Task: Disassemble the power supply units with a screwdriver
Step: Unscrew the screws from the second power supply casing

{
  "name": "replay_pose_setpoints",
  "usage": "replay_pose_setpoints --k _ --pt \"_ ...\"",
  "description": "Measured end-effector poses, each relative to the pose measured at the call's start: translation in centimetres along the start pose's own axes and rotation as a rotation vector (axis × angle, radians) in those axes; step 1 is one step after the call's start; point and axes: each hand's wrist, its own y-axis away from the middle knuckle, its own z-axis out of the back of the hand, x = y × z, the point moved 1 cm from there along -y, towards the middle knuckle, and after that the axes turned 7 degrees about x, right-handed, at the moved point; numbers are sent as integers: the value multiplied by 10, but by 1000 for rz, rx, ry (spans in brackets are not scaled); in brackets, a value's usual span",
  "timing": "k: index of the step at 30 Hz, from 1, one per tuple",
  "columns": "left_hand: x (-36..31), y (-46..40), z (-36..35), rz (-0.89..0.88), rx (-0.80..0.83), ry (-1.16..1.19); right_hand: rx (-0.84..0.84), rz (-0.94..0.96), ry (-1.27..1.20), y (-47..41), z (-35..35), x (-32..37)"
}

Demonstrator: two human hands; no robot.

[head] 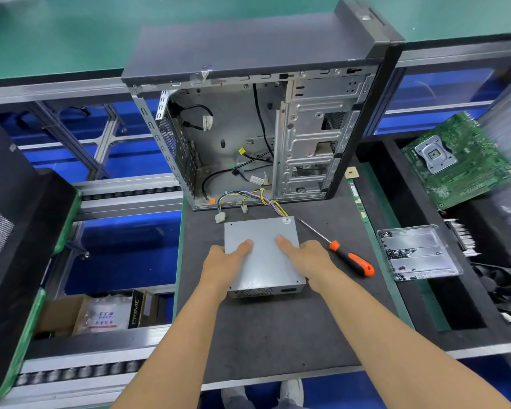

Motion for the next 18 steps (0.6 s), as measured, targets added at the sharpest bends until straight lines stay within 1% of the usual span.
replay_pose_setpoints --k 5,11,18 --pt "-2 1 1 0 -5 -88 -33 27 117 4 -2 7" --pt "0 1 -3 -27 -56 -85 -104 117 350 14 -11 18" --pt "-5 7 -8 -63 -76 -150 -121 130 407 21 -1 26"
